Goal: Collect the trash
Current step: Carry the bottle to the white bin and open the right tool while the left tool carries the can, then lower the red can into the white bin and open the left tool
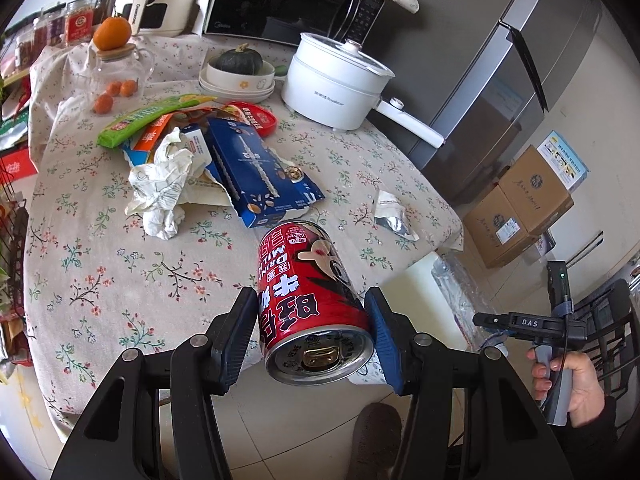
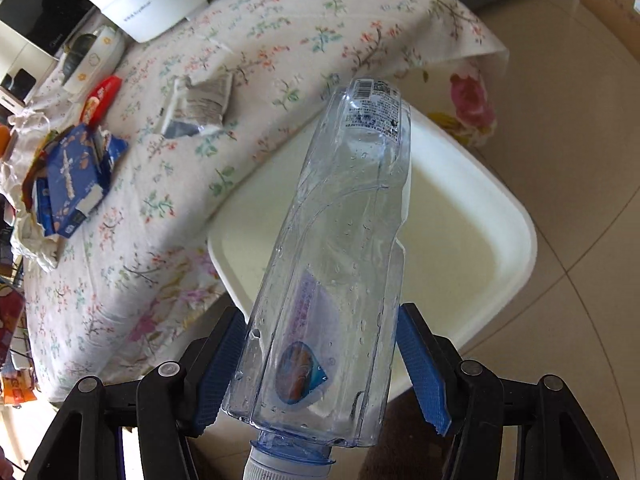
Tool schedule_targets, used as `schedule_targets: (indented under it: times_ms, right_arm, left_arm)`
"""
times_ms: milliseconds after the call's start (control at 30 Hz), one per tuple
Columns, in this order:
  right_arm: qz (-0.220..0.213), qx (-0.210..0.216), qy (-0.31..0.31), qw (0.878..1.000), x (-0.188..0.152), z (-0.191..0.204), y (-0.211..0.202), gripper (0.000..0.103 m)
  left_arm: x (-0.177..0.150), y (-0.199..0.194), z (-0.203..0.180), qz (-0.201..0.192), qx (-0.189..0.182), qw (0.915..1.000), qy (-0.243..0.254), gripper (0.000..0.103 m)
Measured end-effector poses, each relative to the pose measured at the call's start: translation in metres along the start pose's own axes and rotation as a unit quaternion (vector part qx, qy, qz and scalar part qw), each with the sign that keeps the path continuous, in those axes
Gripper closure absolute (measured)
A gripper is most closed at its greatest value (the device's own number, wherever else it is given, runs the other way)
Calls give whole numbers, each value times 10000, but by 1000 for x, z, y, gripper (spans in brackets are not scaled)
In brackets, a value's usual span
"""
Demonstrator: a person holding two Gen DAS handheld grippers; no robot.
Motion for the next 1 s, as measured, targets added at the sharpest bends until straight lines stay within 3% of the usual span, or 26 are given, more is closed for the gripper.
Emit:
schedule_targets:
  times_ms: [433, 533, 600, 1000]
  right_arm:
    - [735, -181, 281, 9967, 6, -28, 45, 35]
    - [692, -102, 438, 9966, 5, -33, 37, 29]
    - [579, -31, 443, 9973, 6, -37, 28, 19]
    - [359, -311, 349, 9983, 2, -59, -2, 19]
  left_arm:
    - [-9, 29, -61, 262, -243, 9972, 660, 45]
    - [-12, 42, -88, 339, -314, 9946, 924, 45]
    - [-16, 54, -105, 421, -349, 9926, 1085, 45]
    - [-36, 125, -193, 719, -505, 9798, 1797, 45]
Point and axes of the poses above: each gripper's, at about its wrist camera, not at the fingertips, and y roughly the way its jaws point, z to its left, x to its top, the point moved 1 cm from there along y, roughly the way its jaws point, and after that the axes turned 15 degrees about x, right-handed, at the moved point
